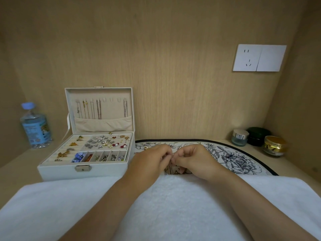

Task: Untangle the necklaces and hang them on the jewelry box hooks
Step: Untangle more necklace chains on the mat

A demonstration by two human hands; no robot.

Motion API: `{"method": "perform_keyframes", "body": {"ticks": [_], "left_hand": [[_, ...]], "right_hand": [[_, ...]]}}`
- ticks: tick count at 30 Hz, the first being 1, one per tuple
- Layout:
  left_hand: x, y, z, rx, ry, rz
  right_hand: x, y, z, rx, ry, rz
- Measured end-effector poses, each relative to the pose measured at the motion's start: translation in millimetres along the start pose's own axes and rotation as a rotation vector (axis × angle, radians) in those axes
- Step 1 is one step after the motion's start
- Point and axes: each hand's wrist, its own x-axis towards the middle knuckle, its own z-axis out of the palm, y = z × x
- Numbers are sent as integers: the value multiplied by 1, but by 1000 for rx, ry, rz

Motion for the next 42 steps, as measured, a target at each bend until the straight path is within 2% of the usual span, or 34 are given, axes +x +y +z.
{"method": "perform_keyframes", "body": {"ticks": [2, 5, 8, 12, 18, 23, 27, 34, 36, 39, 42], "left_hand": [[-2, 1, 1, -321, -70, -173], [0, 13, 4, -706, -52, -394], [2, 20, 3, -905, -30, -508], [0, 19, -1, -1041, -35, -560], [0, 17, -2, -977, -17, -541], [-1, 12, 1, -733, -28, -445], [-2, 9, 2, -573, -55, -355], [-3, 11, 5, -446, -76, -310], [-2, 13, 4, -512, -70, -337], [-1, 17, 0, -755, -50, -406], [0, 15, -3, -750, -46, -396]], "right_hand": [[-1, -2, 2, 21, -2, -4], [0, -2, 4, 61, 13, -32], [2, -1, 1, 105, 6, -60], [2, 0, -2, 119, 5, -75], [2, 1, -2, 58, 13, -95], [2, 2, -1, -98, 56, -118], [2, -1, 1, -37, 61, -137], [0, 1, -6, -431, 96, -214], [-1, 0, -5, -497, 90, -226], [0, -3, -3, -245, 41, -173], [-2, -6, -3, -124, -7, -153]]}}
